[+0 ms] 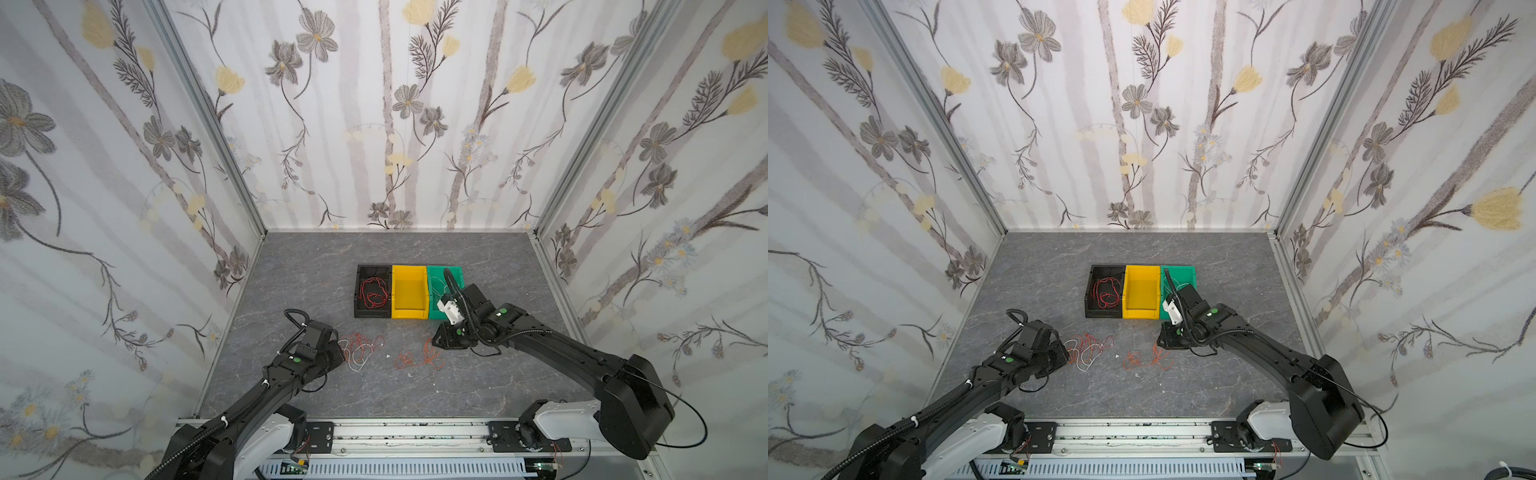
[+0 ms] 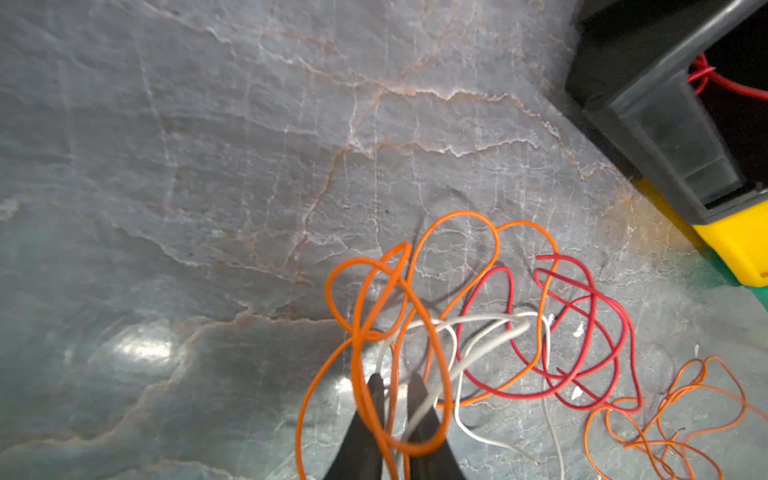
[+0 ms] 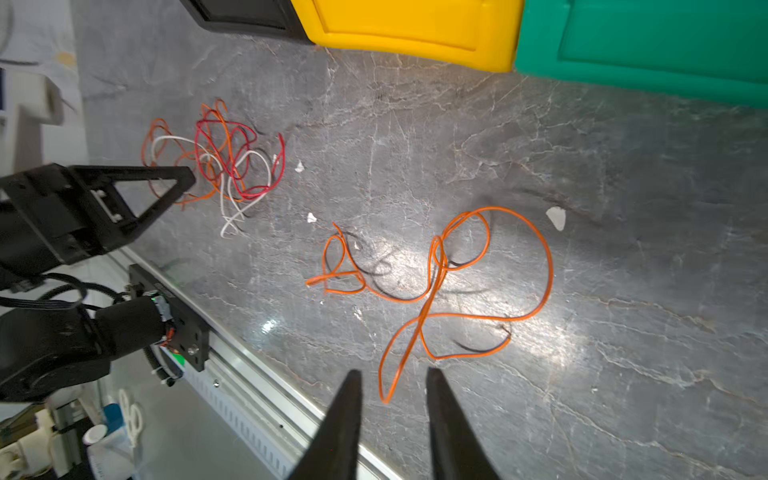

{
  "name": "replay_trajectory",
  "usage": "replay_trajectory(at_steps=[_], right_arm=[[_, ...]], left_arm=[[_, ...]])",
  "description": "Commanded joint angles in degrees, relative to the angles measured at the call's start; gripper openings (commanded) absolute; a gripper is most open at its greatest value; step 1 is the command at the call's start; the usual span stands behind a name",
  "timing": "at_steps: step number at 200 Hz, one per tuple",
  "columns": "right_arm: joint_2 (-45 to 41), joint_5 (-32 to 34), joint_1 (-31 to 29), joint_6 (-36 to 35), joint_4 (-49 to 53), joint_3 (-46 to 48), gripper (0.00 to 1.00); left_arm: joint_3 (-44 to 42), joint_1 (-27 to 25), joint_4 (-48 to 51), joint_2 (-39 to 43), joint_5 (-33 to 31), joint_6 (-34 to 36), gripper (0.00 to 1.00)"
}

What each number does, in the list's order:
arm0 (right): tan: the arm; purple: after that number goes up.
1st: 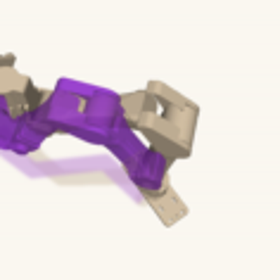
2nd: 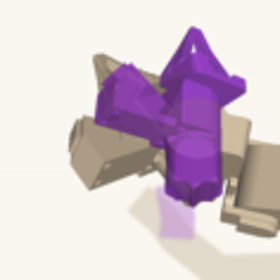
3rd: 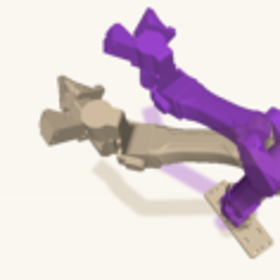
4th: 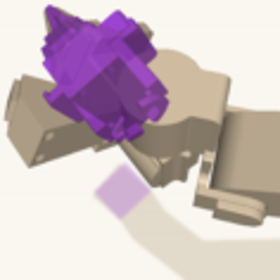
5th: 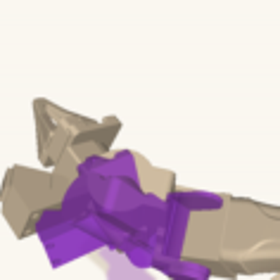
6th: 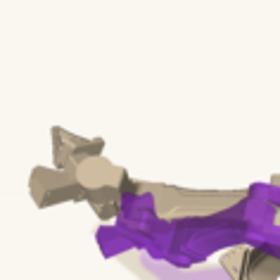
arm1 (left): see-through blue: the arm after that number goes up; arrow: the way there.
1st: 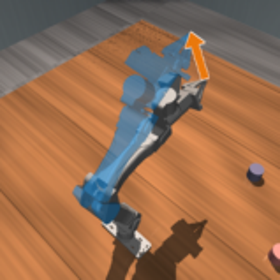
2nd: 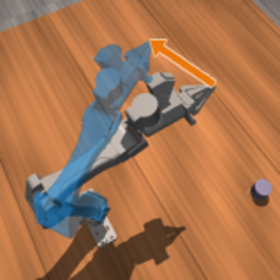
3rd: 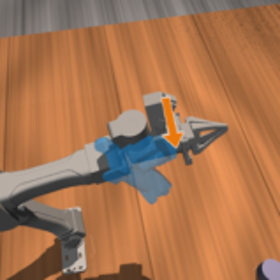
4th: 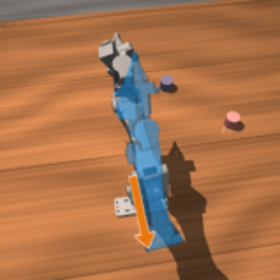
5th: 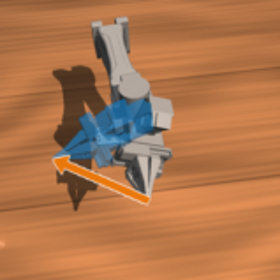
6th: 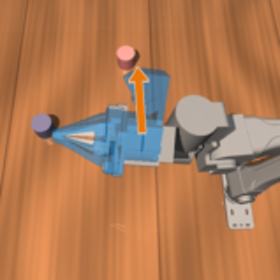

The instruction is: Untangle the cables

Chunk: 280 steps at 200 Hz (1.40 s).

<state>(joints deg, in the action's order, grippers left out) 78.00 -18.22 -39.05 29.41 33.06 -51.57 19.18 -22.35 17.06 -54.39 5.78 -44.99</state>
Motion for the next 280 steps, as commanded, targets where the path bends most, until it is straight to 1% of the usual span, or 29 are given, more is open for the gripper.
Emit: replay_trajectory(at_steps=[1, 7, 11, 25, 31, 36, 51, 56, 62, 79, 98, 123, 132, 148, 163, 176, 187, 219, 242, 258, 280], right_arm=[[2.7, 7.2, -2.4, 0.5, 2.6, -1.5, 0.52], [3.7, 7.9, -3.1, 1.2, 2.2, -1.5, 0.58], [4.4, 8.5, -3.4, 1.7, 2.0, -3.4, 0.60], [7.1, 10.7, -5.1, 3.1, 1.8, -4.5, 0.69], [8.6, 11.8, -5.2, 3.5, 2.1, -5.2, 0.71], [9.5, 12.5, -7.2, 3.8, 2.6, -5.9, 0.73], [13.2, 15.9, -9.5, 4.5, 4.4, -7.9, 0.77], [13.6, 16.5, -10.2, 4.5, 4.9, -8.6, 0.78], [16.1, 16.8, -10.9, 4.8, 5.2, -9.2, 0.80], [18.1, 15.9, -12.8, 5.4, 3.7, -9.9, 0.82], [20.1, 15.3, -14.6, 6.3, 2.5, -10.3, 0.83], [23.2, 18.7, -17.1, 6.3, 4.8, -11.8, 0.80], [24.3, 19.8, -17.8, 6.2, 5.3, -12.1, 0.78], [25.6, 21.0, -18.7, 5.9, 5.9, -12.8, 0.71], [25.8, 21.9, -19.0, 5.9, 5.7, -12.6, 0.57], [25.6, 22.4, -19.0, 5.8, 5.2, -12.3, 0.47], [25.4, 22.7, -19.0, 5.5, 4.6, -12.1, 0.41], [25.8, 23.0, -19.0, 4.2, 2.7, -11.5, 0.18], [25.6, 22.4, -19.0, 3.3, 2.2, -11.5, 0.06], [24.2, 22.2, -19.0, 2.6, 1.5, -11.2, 0.00], [21.5, 21.7, -19.0, 1.6, 1.3, -11.3, 0.00]], left_arm=[[-0.1, 0.0, -0.9, 0.2, -0.2, -0.1, 0.15], [-0.3, 0.0, -0.9, 0.2, -0.1, -0.1, 0.15], [-0.3, 0.0, -0.9, 0.2, -0.1, -0.2, 0.15], [-0.4, 0.0, -1.1, 0.2, 0.1, -0.2, 0.15], [-0.5, 0.0, -1.1, 0.2, 0.0, -0.2, 0.15], [-0.5, 0.0, -1.1, 0.2, 0.0, -0.2, 0.15], [-0.7, 0.0, -1.2, 0.4, 0.1, -0.2, 0.15], [-0.7, 0.0, -1.3, 0.5, 0.1, -0.2, 0.15], [-0.9, 0.0, -1.3, 0.6, 0.2, -0.2, 0.16], [-1.2, 0.0, -1.6, 0.7, 0.1, -0.1, 0.16], [-1.4, 0.1, -2.0, 0.7, 0.2, -0.2, 0.16], [-1.7, 0.0, -2.1, 0.8, 0.3, -0.2, 0.16], [-1.8, 0.0, -2.2, 0.8, 0.2, -0.1, 0.16], [-1.7, 0.0, -2.3, 0.8, 0.2, 0.0, 0.16], [-1.8, 0.0, -2.2, 0.7, 0.1, -0.1, 0.16], [-1.9, 0.0, -2.2, 0.9, 0.2, -0.2, 0.16], [-2.0, 0.0, -2.3, 1.0, 0.0, -0.2, 0.16], [-2.1, 0.0, -2.3, 0.9, 0.0, -0.2, 0.16], [-2.1, 0.0, -2.2, 1.1, -0.1, -0.2, 0.16], [-2.3, 0.0, -2.2, 1.2, -0.3, -0.2, 0.16], [-2.3, 0.0, -2.2, 1.3, -0.2, -0.2, 0.16]])
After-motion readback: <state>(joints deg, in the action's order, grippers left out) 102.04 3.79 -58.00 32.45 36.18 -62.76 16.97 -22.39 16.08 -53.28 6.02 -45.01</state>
